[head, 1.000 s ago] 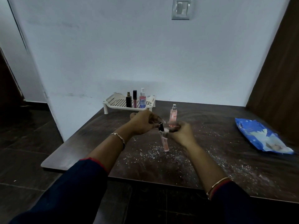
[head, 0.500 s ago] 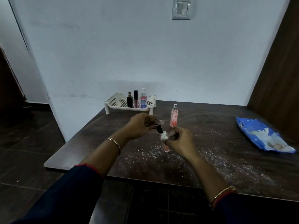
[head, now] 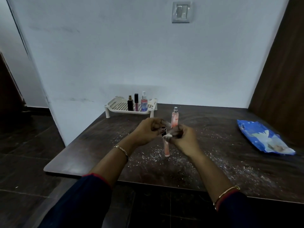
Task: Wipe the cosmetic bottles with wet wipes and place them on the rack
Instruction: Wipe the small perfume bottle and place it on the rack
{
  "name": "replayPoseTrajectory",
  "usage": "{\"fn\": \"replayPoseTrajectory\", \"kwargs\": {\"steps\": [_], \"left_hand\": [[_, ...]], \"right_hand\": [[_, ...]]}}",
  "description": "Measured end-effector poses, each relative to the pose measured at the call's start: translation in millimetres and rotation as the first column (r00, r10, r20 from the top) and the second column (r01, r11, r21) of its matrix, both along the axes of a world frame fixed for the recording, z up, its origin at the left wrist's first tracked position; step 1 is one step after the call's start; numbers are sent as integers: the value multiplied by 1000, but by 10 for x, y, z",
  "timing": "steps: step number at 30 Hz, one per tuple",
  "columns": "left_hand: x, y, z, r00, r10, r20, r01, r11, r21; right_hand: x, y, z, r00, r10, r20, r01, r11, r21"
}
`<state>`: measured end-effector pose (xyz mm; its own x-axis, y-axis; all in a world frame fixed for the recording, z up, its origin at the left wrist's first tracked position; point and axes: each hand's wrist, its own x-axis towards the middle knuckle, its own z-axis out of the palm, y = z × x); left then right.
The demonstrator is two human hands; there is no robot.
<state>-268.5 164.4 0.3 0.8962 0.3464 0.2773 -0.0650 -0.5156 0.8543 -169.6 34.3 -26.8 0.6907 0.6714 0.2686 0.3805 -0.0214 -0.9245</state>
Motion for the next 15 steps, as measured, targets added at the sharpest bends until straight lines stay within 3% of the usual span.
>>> {"fn": "replayPoseTrajectory", "kwargs": {"steps": [5, 10, 15], "left_hand": [[-4, 21, -11, 999, -34, -8, 34, 999, -32], [-17, 19, -93, 1000, 23, 12, -24, 999, 26], [-60, -53, -189, 989, 105, 107, -101, 994, -38]], "right_hand": [[-55, 2, -91, 1000, -14, -28, 16, 997, 79], [-20, -16, -234, 996, -37, 77, 43, 996, -79], [-53, -77, -415, 983, -68, 173, 93, 986, -138]]}}
